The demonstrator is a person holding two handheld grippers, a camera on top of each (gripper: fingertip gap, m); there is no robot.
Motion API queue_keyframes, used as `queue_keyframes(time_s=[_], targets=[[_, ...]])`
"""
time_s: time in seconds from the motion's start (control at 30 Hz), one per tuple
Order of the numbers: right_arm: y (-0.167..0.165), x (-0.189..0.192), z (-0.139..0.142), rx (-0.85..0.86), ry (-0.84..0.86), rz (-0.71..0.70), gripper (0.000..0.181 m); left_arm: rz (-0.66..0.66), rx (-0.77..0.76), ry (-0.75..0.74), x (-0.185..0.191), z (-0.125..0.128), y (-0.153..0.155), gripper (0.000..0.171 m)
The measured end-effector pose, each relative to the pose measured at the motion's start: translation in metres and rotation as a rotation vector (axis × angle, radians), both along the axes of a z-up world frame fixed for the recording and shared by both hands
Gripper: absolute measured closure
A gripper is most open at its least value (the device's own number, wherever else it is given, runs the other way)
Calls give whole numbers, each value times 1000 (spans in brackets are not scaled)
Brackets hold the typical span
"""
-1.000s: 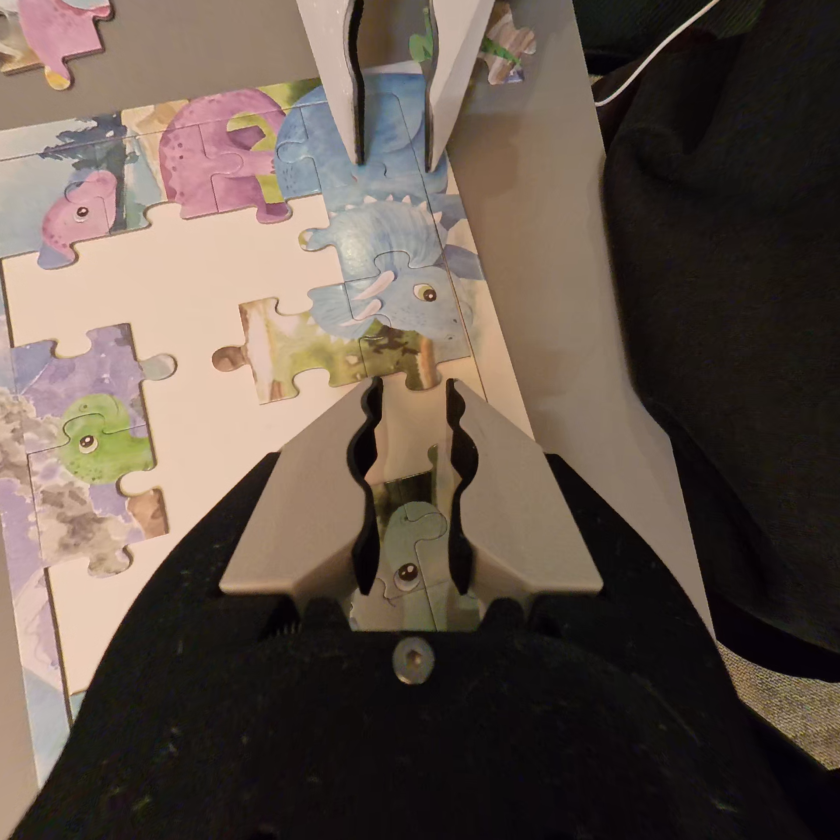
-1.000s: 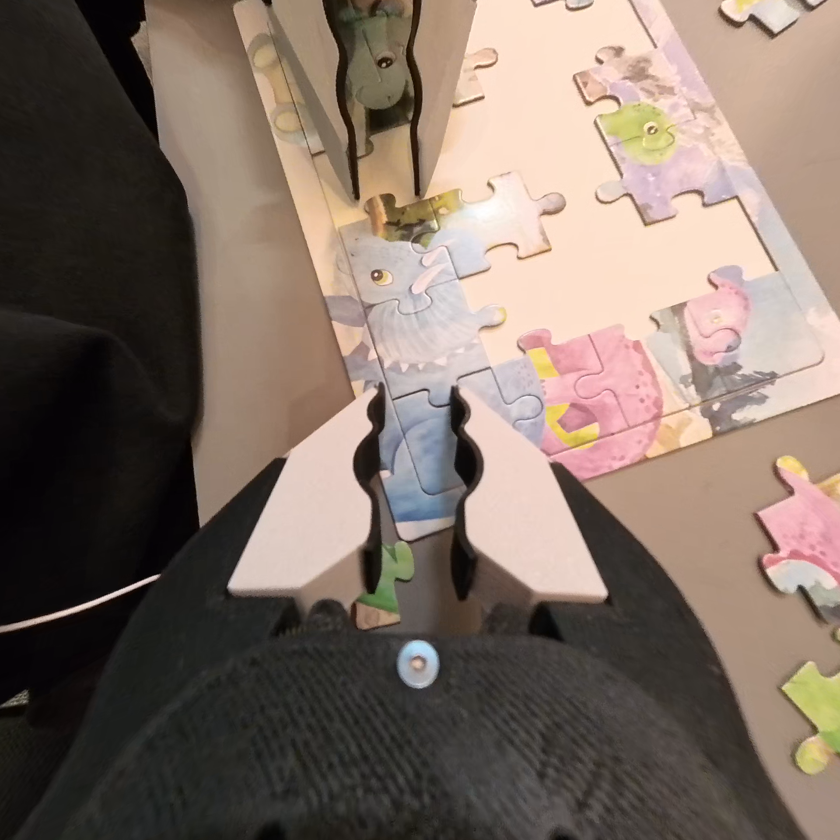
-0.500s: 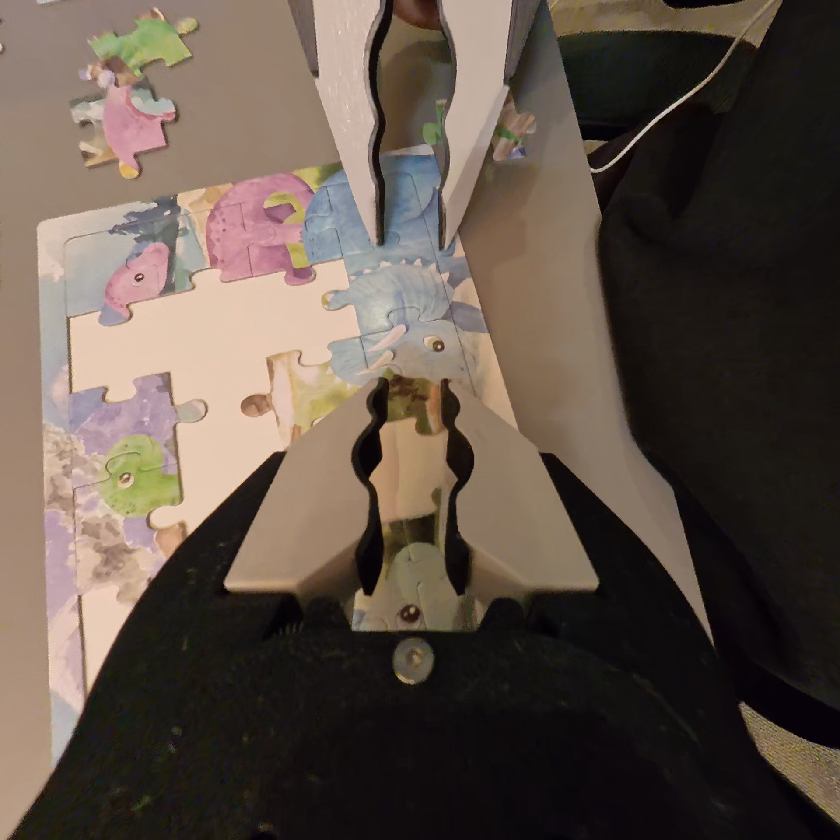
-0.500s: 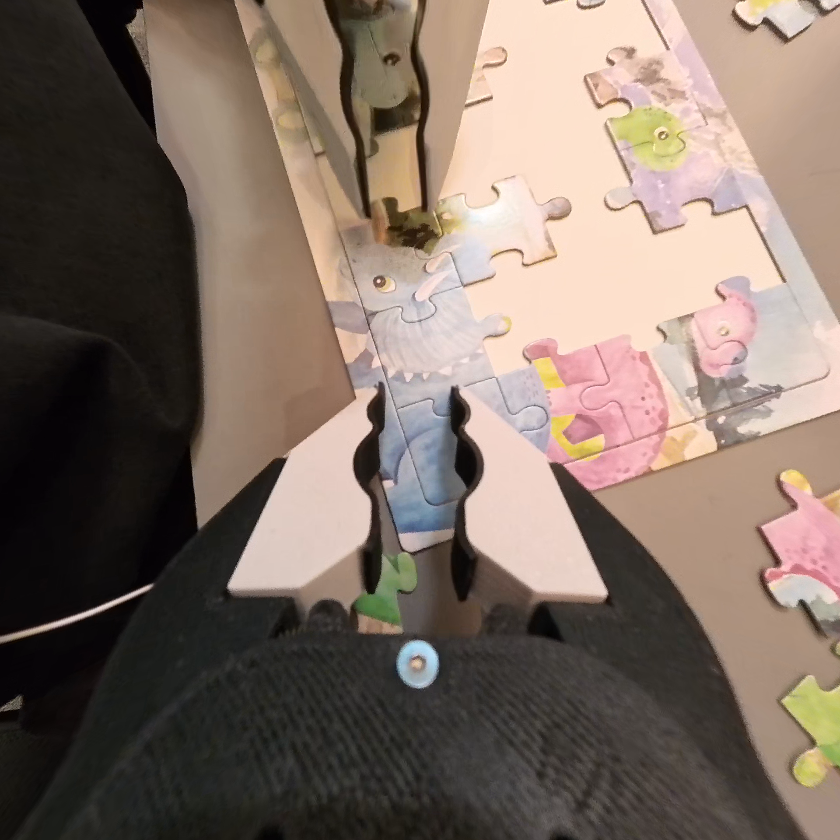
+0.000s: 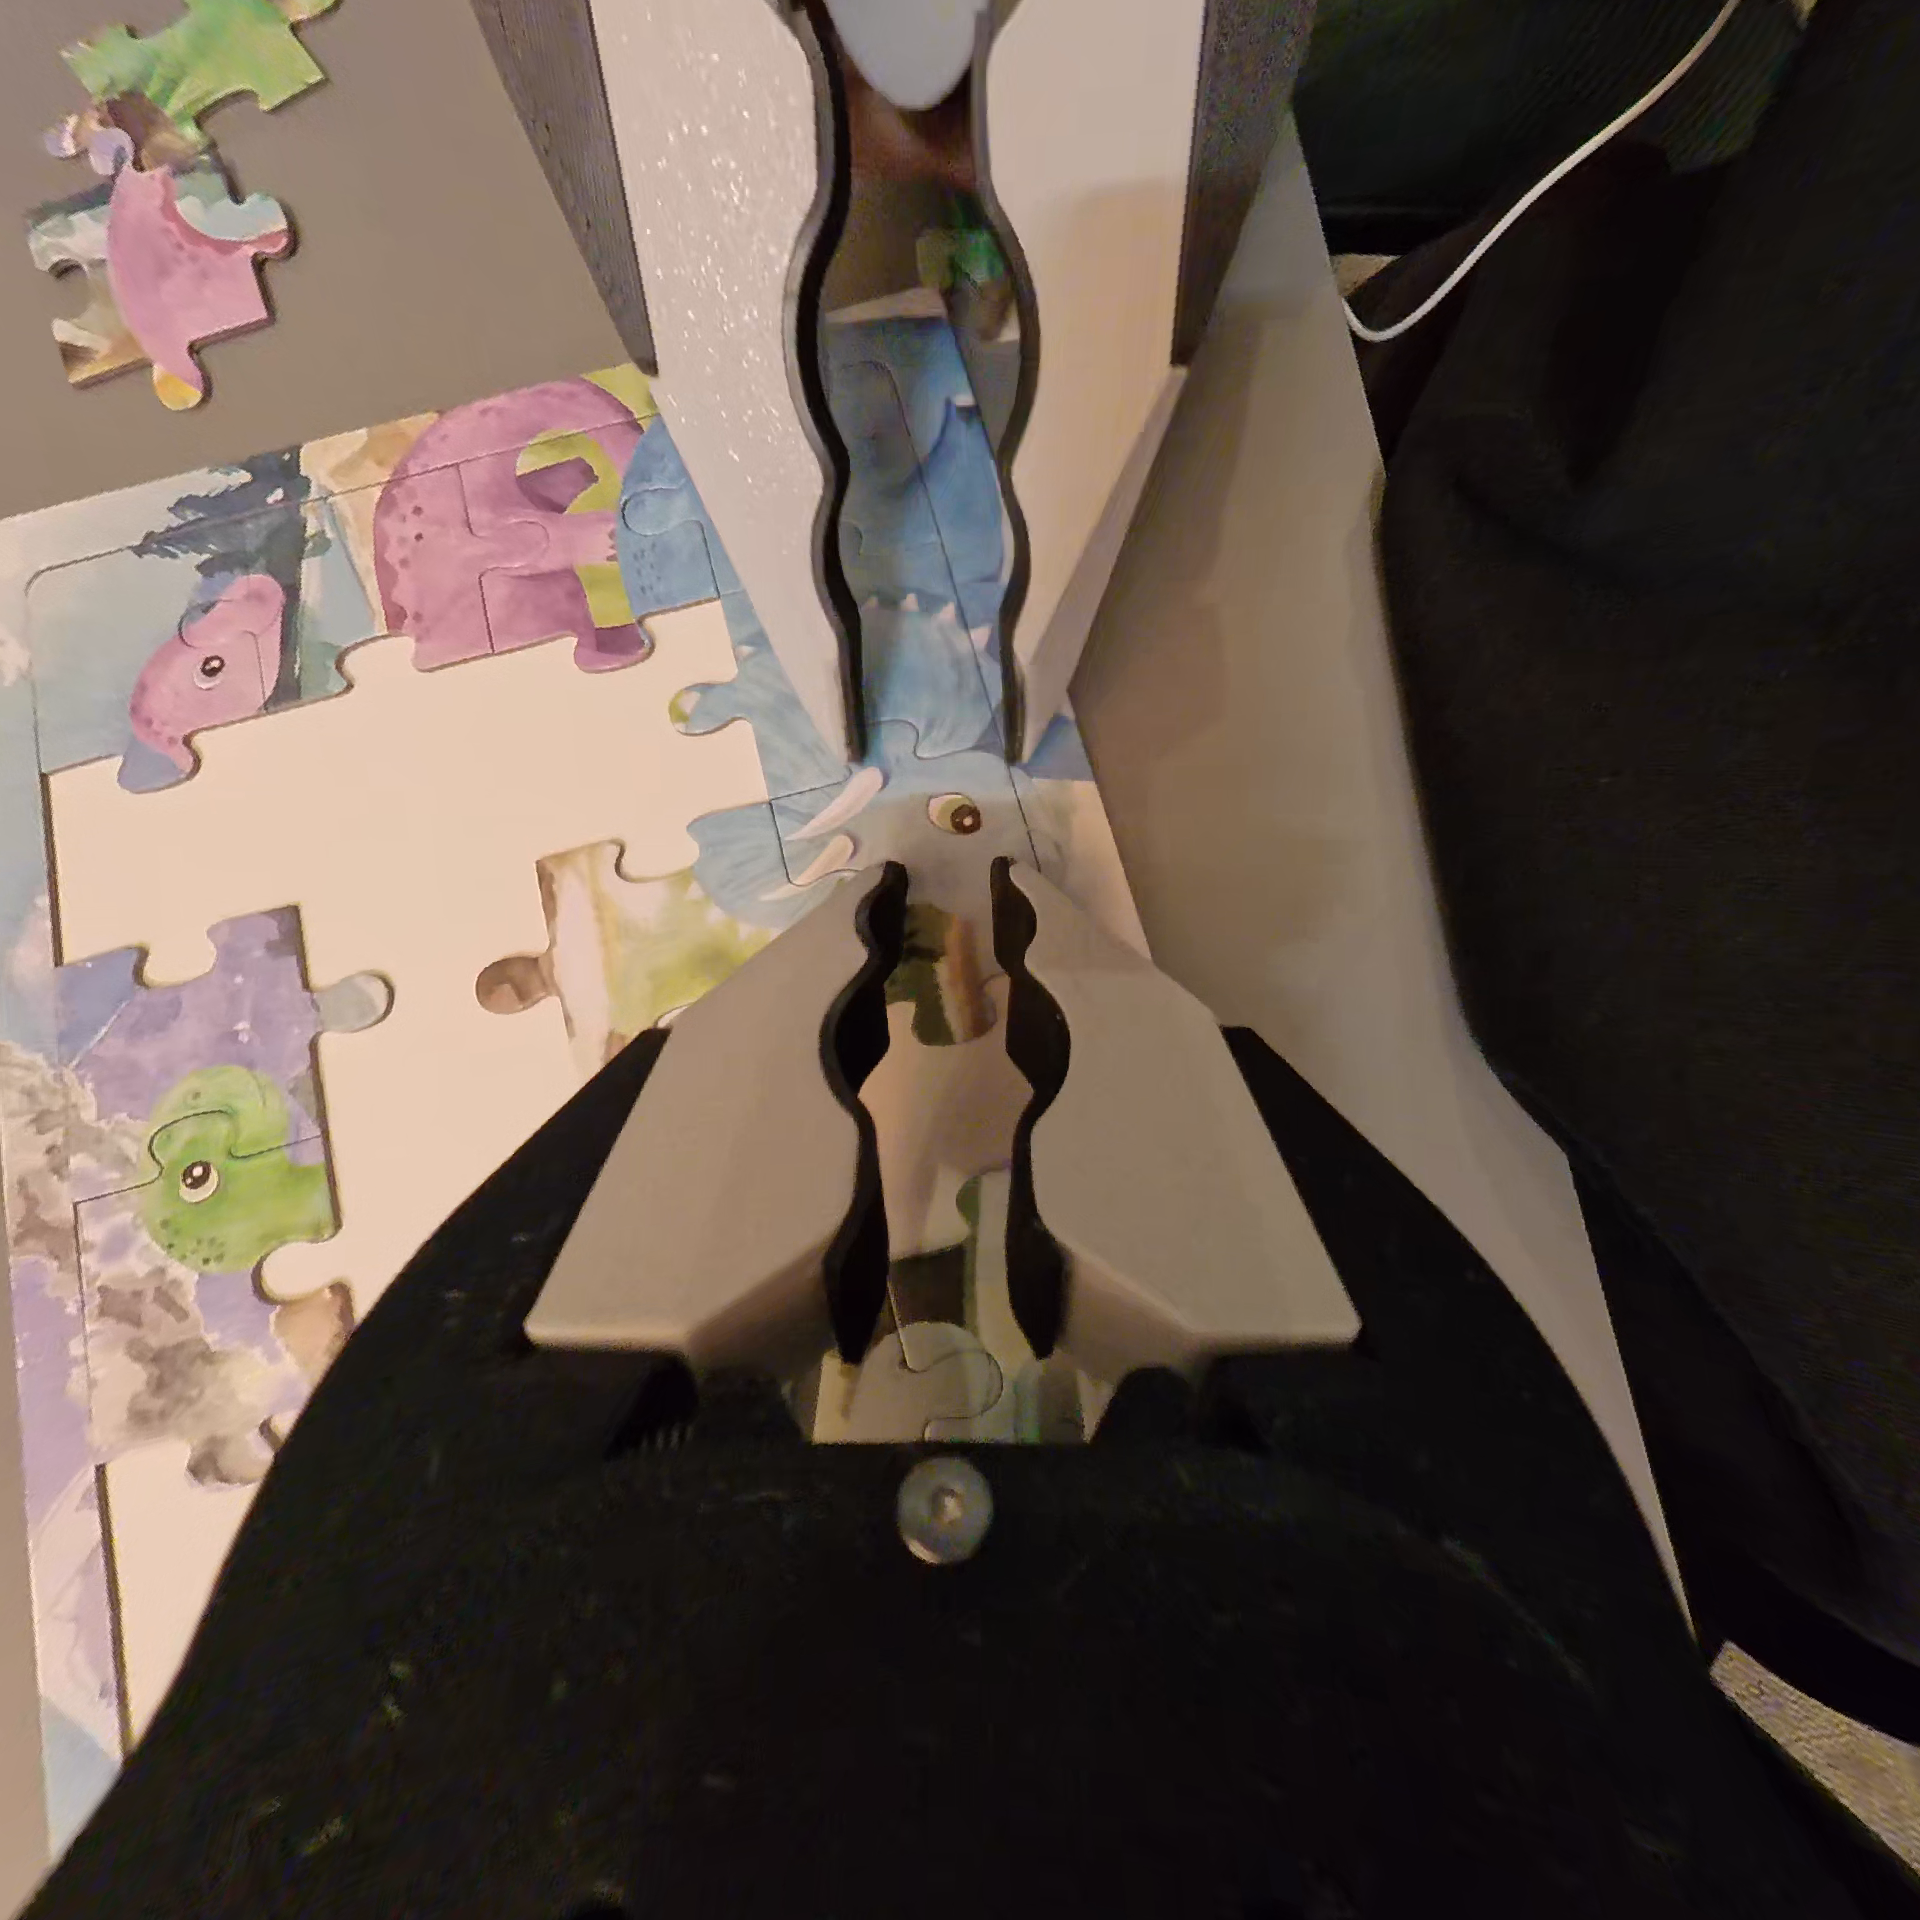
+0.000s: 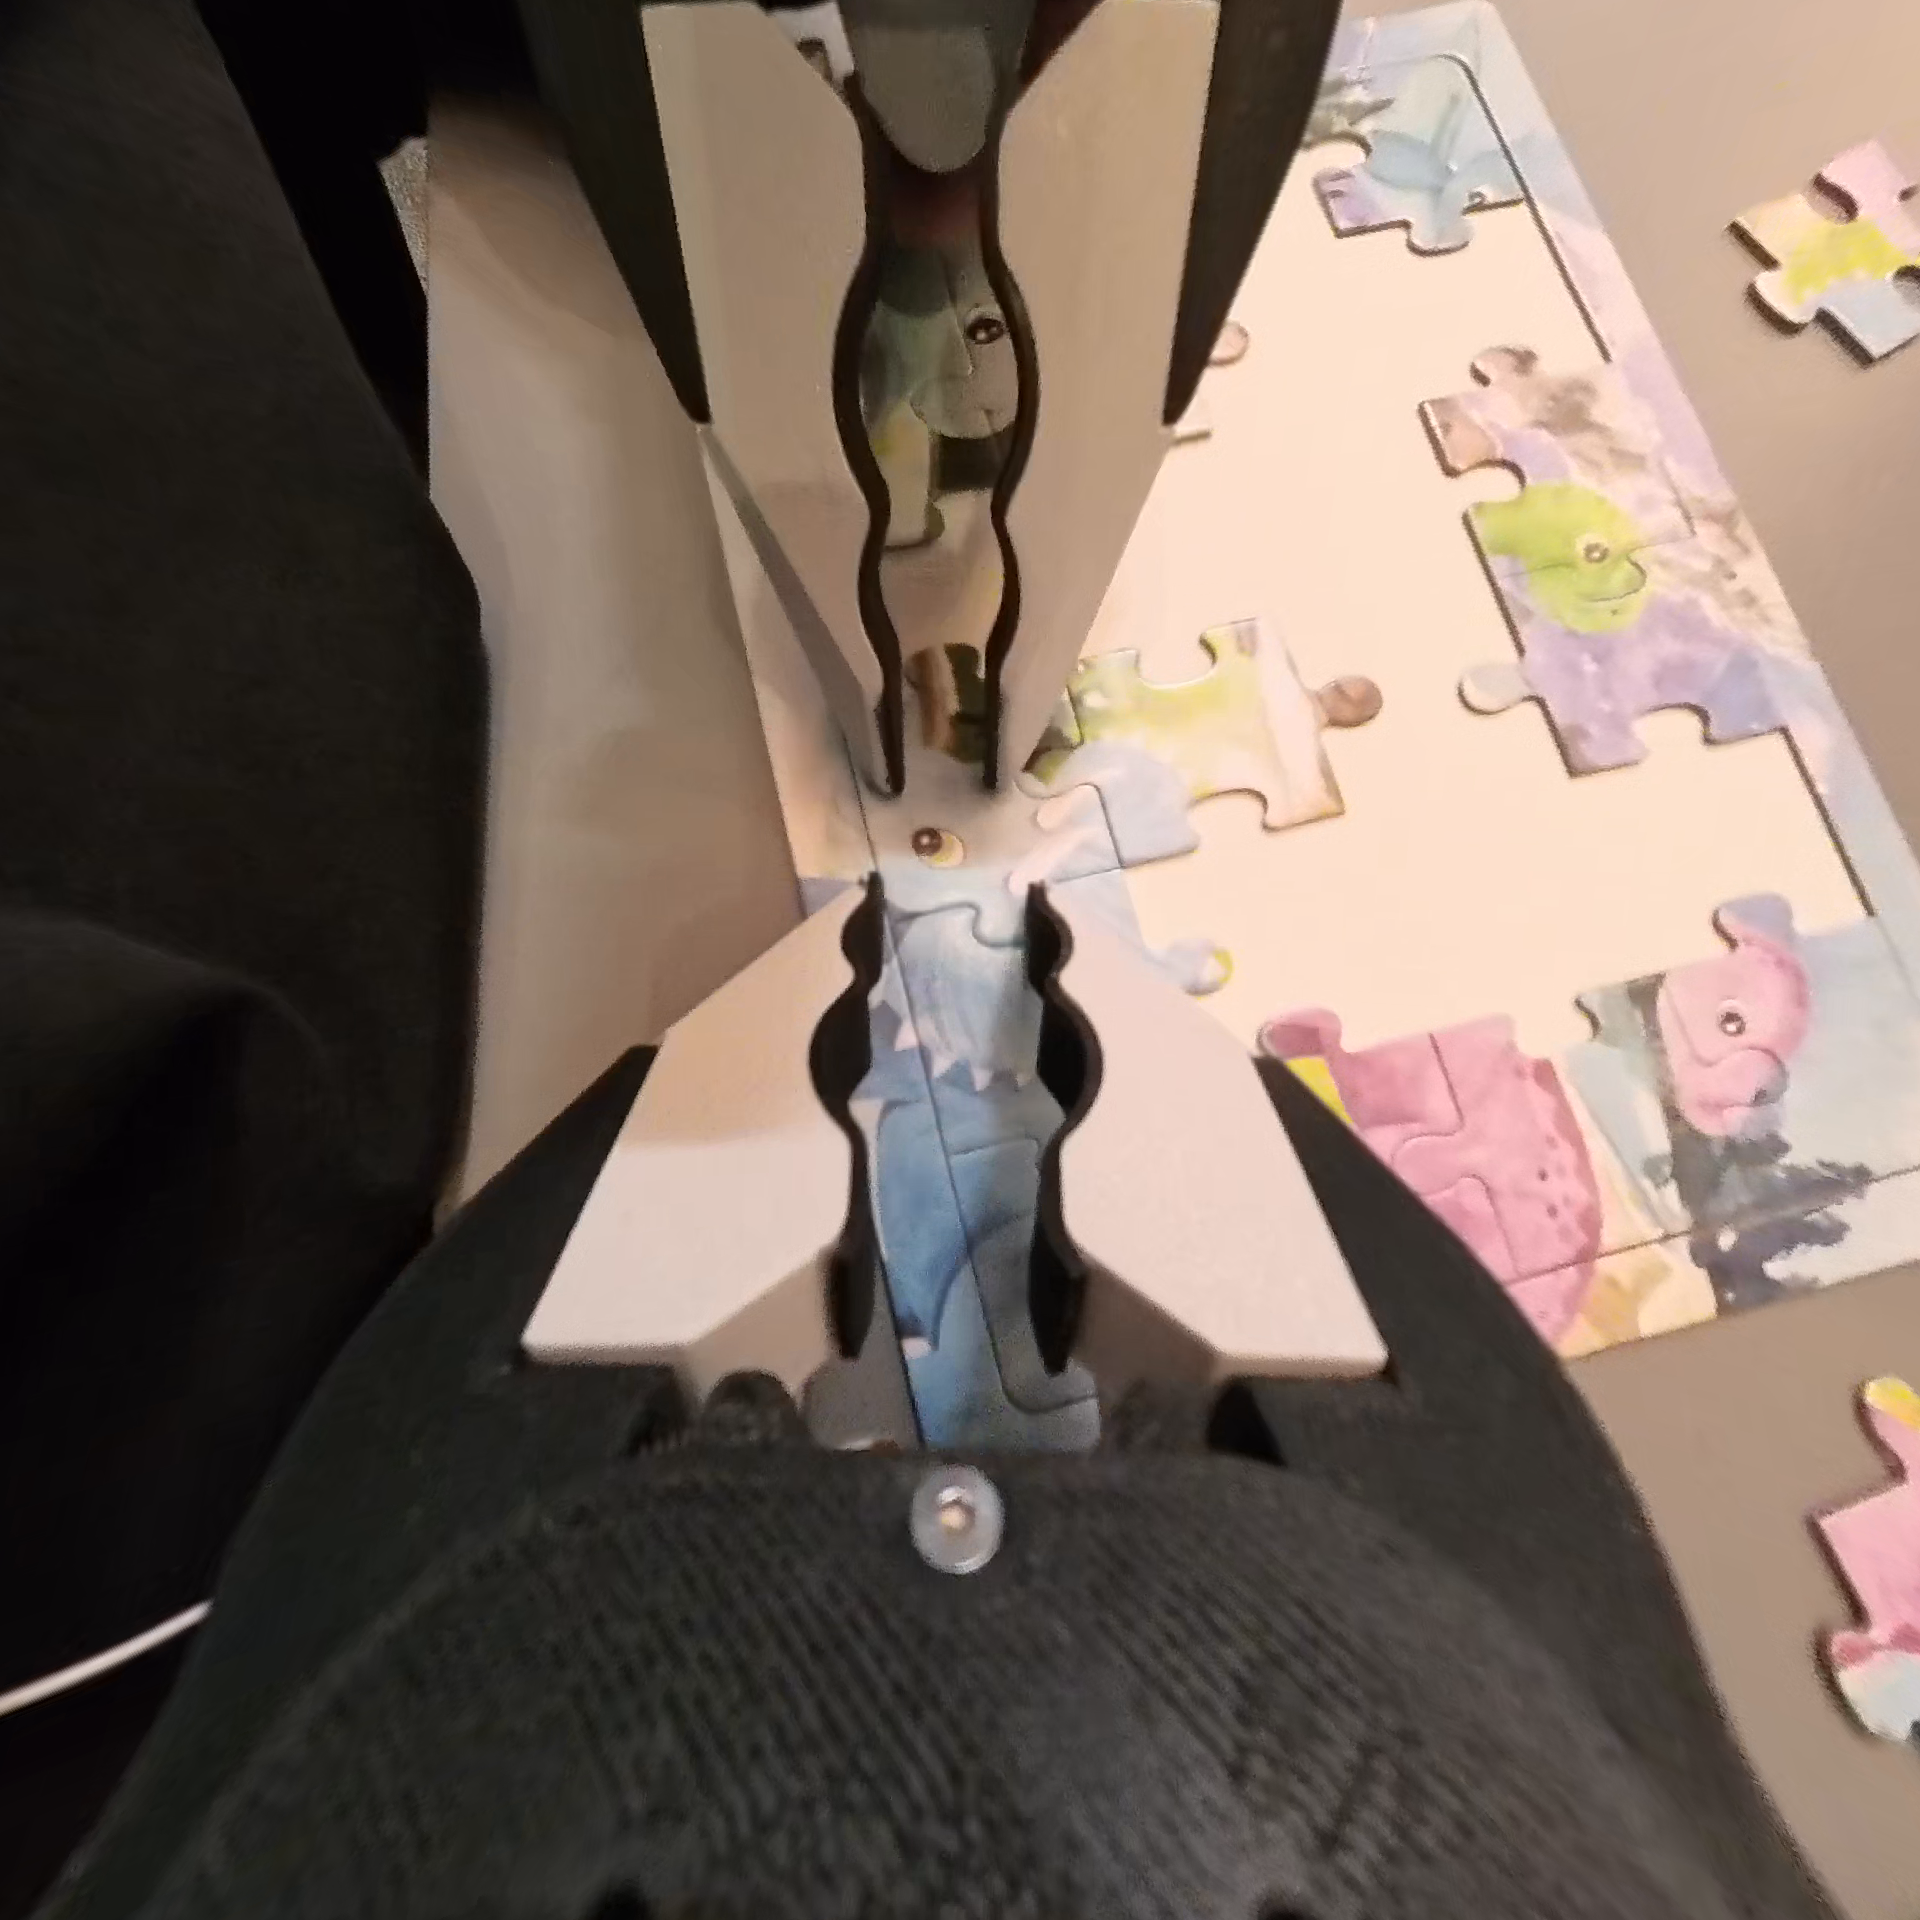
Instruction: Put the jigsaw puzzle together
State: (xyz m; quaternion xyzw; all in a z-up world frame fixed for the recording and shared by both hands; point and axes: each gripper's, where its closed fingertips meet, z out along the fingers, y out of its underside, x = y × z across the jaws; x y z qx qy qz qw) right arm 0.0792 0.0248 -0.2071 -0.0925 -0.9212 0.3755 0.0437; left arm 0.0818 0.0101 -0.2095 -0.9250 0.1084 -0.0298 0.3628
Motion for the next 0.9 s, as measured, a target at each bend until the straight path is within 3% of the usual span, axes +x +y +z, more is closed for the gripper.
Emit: queue_keyframes(time_s=[0.13, 0.37, 0.47, 0.63, 0.73, 0.9], targets=[[11, -4, 0, 21, -5, -25, 157, 0, 3, 2, 0, 0, 0, 155], [55, -7, -1, 90, -16, -106, 177, 4, 12, -47, 1, 0, -1, 155], [71, -17, 4, 144, 67, -149, 181, -5, 13, -57, 2, 0, -2, 154], [83, -52, 41, 27, 206, -238, 181, 34, 160, -145, -6, 26, 3, 153], [94, -88, 67, 9, 344, -314, 181, 152, 289, -148, -33, 49, 1, 155], [103, -144, 121, -183, 541, -416, 179, 358, 429, -99, -79, 71, -18, 161]])
